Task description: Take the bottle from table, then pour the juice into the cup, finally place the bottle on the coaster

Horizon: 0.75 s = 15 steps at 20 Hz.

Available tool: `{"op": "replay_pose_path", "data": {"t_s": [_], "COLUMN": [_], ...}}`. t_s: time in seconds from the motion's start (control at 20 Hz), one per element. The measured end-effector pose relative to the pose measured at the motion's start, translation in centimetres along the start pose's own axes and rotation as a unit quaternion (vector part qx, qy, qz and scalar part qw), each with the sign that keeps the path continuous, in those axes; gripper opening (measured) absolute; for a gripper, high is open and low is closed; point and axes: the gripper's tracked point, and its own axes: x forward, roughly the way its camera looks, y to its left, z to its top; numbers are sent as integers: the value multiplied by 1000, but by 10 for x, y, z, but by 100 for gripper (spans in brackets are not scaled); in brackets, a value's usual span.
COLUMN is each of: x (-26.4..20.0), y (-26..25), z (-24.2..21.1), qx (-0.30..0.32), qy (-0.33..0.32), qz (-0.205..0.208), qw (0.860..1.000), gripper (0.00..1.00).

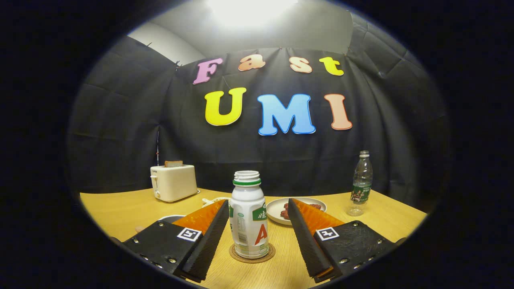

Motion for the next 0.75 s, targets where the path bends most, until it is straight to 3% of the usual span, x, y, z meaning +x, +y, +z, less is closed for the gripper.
{"op": "replay_pose_path", "data": {"t_s": [0.25,0.75], "x": [-33,-82], "y": [-24,-69], "z": [42,84], "qx": [-23,-46], "qy": [-49,-84], "qz": [-25,-45], "qw": [998,994], "gripper": [88,88]}}
